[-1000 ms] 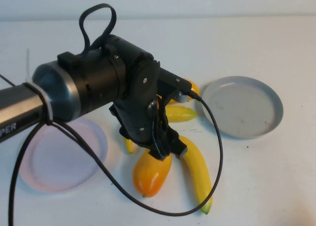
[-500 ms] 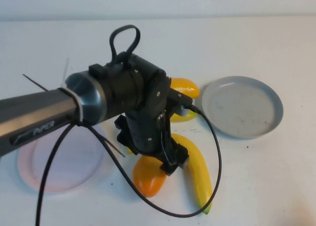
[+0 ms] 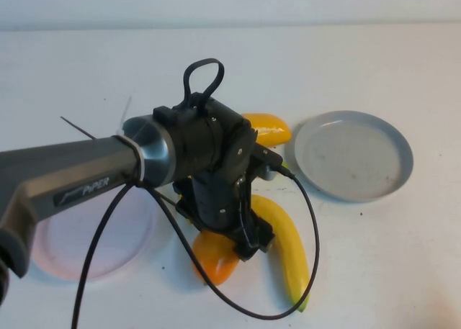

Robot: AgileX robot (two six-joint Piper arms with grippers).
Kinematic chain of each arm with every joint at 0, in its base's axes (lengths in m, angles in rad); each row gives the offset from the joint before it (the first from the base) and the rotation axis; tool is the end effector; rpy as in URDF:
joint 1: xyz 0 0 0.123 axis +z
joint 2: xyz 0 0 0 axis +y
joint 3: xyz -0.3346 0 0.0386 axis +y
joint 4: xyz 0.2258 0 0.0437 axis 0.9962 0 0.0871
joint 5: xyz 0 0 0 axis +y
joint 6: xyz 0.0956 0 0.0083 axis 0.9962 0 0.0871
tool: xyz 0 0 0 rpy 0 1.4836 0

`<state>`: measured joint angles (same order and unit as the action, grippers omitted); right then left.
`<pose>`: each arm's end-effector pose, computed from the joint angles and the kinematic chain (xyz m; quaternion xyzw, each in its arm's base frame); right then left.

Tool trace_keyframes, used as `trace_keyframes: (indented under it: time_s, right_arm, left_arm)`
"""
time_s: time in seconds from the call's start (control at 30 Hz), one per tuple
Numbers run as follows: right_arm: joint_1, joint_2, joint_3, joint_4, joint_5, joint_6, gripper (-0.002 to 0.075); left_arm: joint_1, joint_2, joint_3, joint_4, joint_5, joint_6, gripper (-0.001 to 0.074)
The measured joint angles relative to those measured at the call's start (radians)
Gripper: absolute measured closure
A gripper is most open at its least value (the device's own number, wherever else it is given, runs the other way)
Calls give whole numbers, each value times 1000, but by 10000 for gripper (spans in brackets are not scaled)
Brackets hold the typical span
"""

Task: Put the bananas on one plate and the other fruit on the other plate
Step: Put one type of fruit in the left plate

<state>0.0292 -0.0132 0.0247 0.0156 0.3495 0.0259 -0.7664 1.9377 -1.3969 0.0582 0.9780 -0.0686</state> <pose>-0.0164 0.0000 0.1723 0.0029 0.7970 0.0232 0.6036 0.2809 -0.2640 0.2478 0.3546 0.9321 -0.0051 0.0738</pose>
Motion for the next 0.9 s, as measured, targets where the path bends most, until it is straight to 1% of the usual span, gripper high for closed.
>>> trace_keyframes:
  time_s: [0.13, 0.27, 0.37, 0.47, 0.6, 0.73, 0.83, 0.9]
  right_arm:
    - [0, 0, 0, 0, 0, 0, 742]
    - [0, 0, 0, 0, 0, 0, 741]
    - [0, 0, 0, 0, 0, 0, 741]
    - [0, 0, 0, 0, 0, 0, 742]
    - [0, 0, 0, 0, 0, 0, 741]
    - [0, 0, 0, 0, 0, 0, 741]
    - [0, 0, 0, 0, 0, 0, 741]
    - [0, 0, 0, 0, 0, 0, 742]
  left_arm:
    - [0, 3, -2, 0, -2, 4, 181]
    - [0, -2, -2, 0, 8, 4, 180]
    - [0, -46, -5, 2, 25, 4, 180]
    - [25, -111, -23, 2, 37, 4, 180]
    - [134, -169, -34, 2, 79, 4, 180]
    - [291, -172, -34, 25, 153, 4, 180]
    - [386, -165, -21, 70, 152, 4, 180]
    - [426, -162, 5, 80, 125, 4, 180]
